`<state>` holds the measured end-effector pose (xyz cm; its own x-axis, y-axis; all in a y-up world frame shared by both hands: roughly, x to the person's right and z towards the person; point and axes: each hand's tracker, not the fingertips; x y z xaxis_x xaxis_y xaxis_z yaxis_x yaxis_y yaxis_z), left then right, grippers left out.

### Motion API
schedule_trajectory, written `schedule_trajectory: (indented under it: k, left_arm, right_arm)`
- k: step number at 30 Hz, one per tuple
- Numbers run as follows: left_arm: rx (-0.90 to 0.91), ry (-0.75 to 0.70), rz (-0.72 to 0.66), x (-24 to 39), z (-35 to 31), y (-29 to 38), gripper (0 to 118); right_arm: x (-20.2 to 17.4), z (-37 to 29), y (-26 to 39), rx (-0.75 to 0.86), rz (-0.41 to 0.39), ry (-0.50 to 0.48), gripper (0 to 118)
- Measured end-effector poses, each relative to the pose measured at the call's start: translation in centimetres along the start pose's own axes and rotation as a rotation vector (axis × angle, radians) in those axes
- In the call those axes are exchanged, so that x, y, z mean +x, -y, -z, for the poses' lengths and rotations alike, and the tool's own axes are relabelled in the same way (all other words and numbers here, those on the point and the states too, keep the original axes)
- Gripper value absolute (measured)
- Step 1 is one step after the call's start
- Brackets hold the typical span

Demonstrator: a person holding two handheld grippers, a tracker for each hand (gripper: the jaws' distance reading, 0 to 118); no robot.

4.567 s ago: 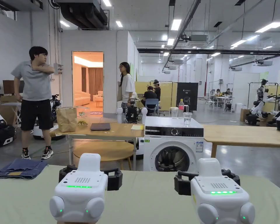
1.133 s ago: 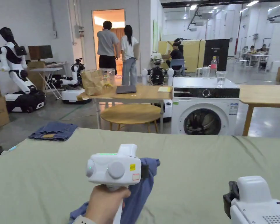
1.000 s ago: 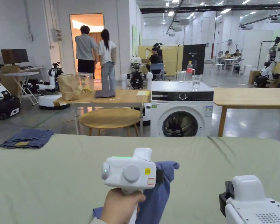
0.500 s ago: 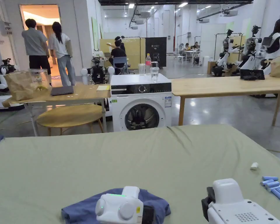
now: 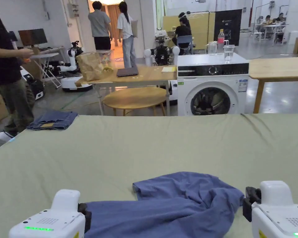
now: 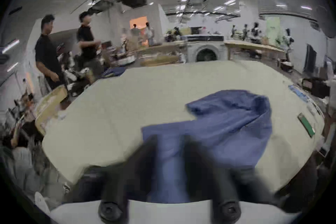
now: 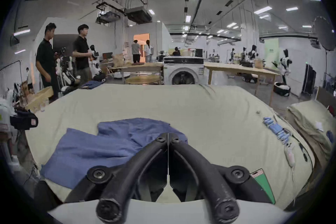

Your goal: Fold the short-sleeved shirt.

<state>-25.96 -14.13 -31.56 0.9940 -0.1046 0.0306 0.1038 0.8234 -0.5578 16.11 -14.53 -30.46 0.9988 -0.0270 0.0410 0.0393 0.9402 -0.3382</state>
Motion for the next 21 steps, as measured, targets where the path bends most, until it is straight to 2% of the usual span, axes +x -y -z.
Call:
schedule_trajectory:
  k: [1,7,10,11,12,13,14,19,21]
  left_arm:
    - [0.001,0.014,0.007,-0.5,0.8,0.2,0]
    - [-0.185,0.017,-0.047,-2.8,9.0,-0.6,0]
    - [-0.249,0.003,-0.062,-3.2,14.0,-2.0,0]
    - [-0.283,-0.034,-0.046,-3.1,15.9,-2.4,20]
    - [-0.300,-0.058,-0.013,-3.0,17.7,-2.8,62]
    - [-0.319,-0.065,-0.002,-3.6,20.0,-2.9,112]
    - [-0.327,-0.088,0.012,-3.7,21.6,-3.0,118]
    - [-0.400,-0.135,-0.017,-4.0,27.0,-3.0,118]
    - [-0.449,-0.117,0.013,-2.9,27.0,-2.1,110]
  right_arm:
    - [-0.3,0.0,0.1,-0.005,-0.014,-0.003,0]
    - [0.0,0.5,0.9,-0.038,-0.032,-0.015,0]
    - [1.1,1.1,1.5,-0.062,-0.037,0.016,0]
    - [1.7,1.3,1.6,-0.070,-0.031,0.024,0]
    - [2.3,1.5,1.8,-0.080,-0.027,0.039,0]
    - [2.9,1.6,1.9,-0.088,-0.027,0.054,0]
    - [3.6,1.7,1.9,-0.095,-0.028,0.071,0]
    - [7.3,3.9,2.4,-0.170,-0.078,0.144,0]
    - [8.6,6.0,2.6,-0.231,-0.101,0.158,0]
